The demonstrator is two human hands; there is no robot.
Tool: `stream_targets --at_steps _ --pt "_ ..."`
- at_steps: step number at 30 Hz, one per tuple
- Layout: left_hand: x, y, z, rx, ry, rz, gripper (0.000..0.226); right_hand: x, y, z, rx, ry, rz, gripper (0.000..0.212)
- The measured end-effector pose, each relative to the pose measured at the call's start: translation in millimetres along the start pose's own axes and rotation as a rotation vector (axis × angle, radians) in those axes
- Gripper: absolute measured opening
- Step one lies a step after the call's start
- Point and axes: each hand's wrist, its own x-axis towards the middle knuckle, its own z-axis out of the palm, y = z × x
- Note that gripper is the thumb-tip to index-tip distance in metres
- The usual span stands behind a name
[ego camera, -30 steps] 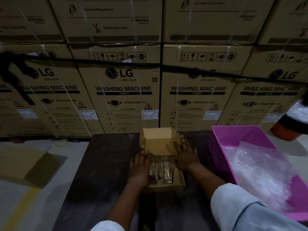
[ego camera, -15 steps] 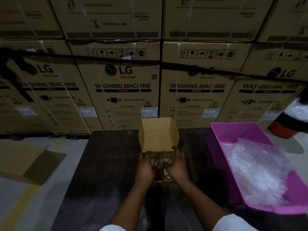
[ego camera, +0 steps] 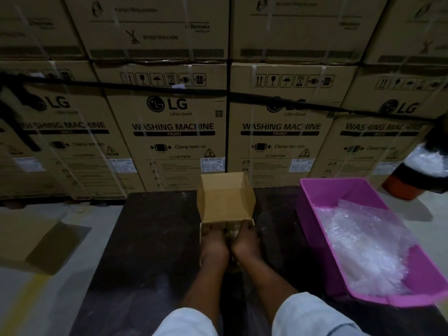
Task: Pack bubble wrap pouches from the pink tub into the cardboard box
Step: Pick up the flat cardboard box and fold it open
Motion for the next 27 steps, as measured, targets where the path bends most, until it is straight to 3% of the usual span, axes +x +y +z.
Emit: stream_targets --at_steps 7,11,14,17,23,27 --pt "1.9 3.0 -0.5 -0.004 -0.086 -0.112 0.046 -1.5 2.2 -1.5 -0.002 0.117 -0.036 0.05" --pt "7.1 -1.5 9.1 0.001 -0.117 -0.125 0.048 -6.4 6.3 -2.7 0.096 0.026 -0.12 0.034" --pt "5.1 0.4 7.6 0.058 -0.154 -0.1 0.051 -6.4 7.4 0.7 0.114 0.015 -0.049 0.029" --pt "-0.1 4.2 -0.9 0.102 -0.186 -0.108 0.051 -6.0 7.6 3.3 0.164 -0.039 0.034 0.039" --pt "2.6 1.0 6.7 0.078 -0.14 -0.085 0.051 -3.8 11.9 4.0 0.134 -0.063 0.021 0.075" --pt "2.0 -0.9 8.7 0.015 -0.083 -0.072 0.051 -3.8 11.2 4.5 0.22 -0.069 0.085 0.066"
